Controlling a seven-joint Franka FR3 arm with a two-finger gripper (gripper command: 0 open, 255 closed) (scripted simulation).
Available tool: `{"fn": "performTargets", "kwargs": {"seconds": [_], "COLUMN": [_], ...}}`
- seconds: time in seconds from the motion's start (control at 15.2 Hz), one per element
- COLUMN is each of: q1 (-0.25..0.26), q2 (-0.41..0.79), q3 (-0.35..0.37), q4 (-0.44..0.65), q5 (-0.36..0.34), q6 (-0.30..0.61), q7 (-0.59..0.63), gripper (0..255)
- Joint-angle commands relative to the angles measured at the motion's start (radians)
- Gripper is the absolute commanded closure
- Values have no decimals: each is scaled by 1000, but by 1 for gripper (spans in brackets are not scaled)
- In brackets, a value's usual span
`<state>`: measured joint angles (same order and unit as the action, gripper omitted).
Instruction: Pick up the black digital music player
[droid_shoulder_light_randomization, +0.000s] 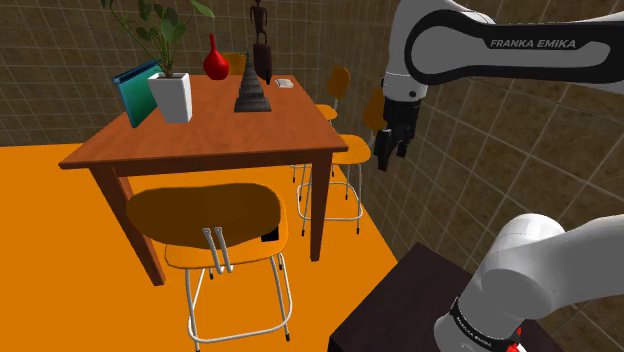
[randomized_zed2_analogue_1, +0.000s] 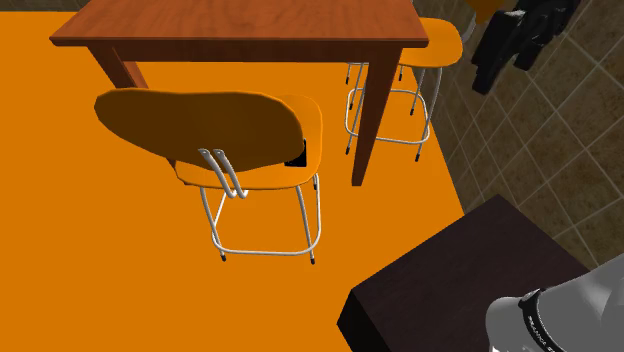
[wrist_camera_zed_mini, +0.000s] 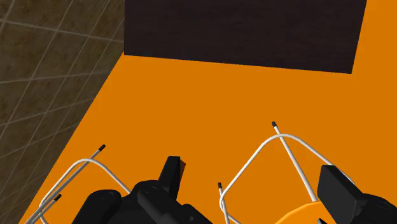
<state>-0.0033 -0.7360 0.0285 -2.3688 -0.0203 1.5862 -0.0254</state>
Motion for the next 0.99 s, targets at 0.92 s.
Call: {"fn": "performTargets", "kwargs": {"seconds": [0.92], "q1": [24], "q2": [475], "q3": [168], "q4": [159], "q5": [125], "q6": [234], "q7": [326], "gripper": [0]}}
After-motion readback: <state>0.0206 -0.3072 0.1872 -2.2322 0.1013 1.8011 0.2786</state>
